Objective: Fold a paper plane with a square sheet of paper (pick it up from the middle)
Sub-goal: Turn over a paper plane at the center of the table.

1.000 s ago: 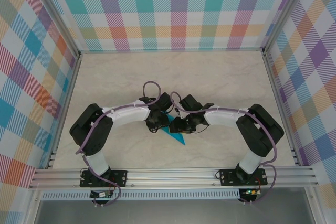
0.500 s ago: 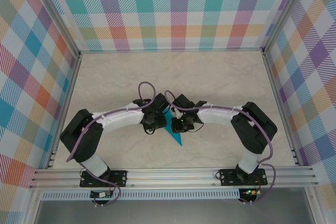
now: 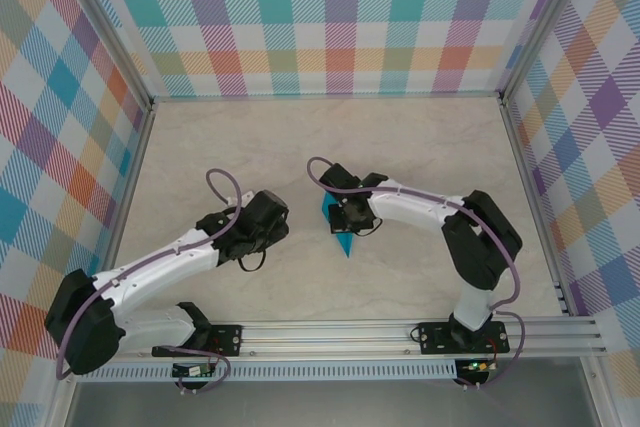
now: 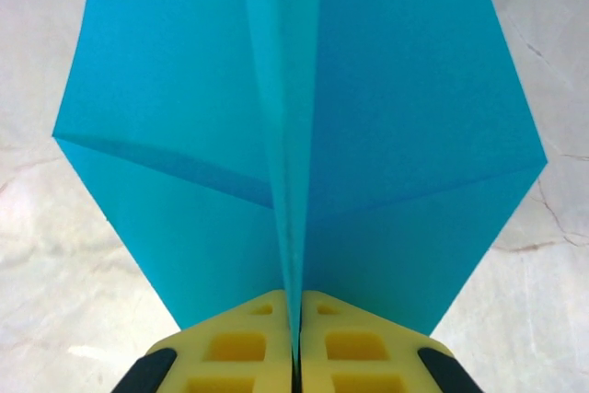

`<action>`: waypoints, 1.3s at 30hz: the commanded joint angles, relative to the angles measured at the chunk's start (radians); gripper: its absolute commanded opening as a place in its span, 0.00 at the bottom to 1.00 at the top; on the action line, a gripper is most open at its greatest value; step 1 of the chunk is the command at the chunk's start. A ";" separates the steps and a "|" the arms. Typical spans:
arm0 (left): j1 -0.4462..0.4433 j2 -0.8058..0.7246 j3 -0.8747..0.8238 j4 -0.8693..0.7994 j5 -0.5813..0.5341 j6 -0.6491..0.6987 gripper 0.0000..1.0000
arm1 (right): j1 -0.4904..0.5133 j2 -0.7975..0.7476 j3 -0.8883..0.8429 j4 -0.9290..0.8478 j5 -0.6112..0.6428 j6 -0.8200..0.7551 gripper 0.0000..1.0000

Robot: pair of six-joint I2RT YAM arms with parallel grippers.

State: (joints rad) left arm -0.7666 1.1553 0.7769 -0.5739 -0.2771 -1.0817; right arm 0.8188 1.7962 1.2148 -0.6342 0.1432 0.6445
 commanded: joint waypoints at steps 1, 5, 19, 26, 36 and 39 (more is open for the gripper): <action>0.020 -0.072 -0.039 -0.021 -0.069 -0.036 0.46 | 0.002 0.071 0.041 -0.079 0.038 0.042 0.09; 0.032 -0.133 -0.075 -0.033 -0.076 -0.046 0.47 | 0.002 0.123 0.058 -0.078 0.034 0.059 0.12; 0.048 -0.163 -0.107 -0.035 -0.061 -0.049 0.47 | 0.003 0.219 0.050 -0.083 0.009 0.078 0.18; 0.052 -0.164 -0.080 -0.074 -0.094 -0.018 0.47 | 0.004 0.147 0.114 -0.162 0.036 0.054 0.27; 0.053 -0.159 -0.047 -0.095 -0.131 0.048 0.51 | 0.003 -0.095 0.147 -0.249 0.098 0.019 0.45; 0.055 -0.163 -0.032 -0.115 -0.168 0.082 0.55 | 0.002 -0.205 0.135 -0.282 0.200 0.021 0.48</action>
State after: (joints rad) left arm -0.7273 0.9974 0.7052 -0.6357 -0.3836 -1.0500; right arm 0.8192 1.6852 1.3312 -0.8410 0.2424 0.6716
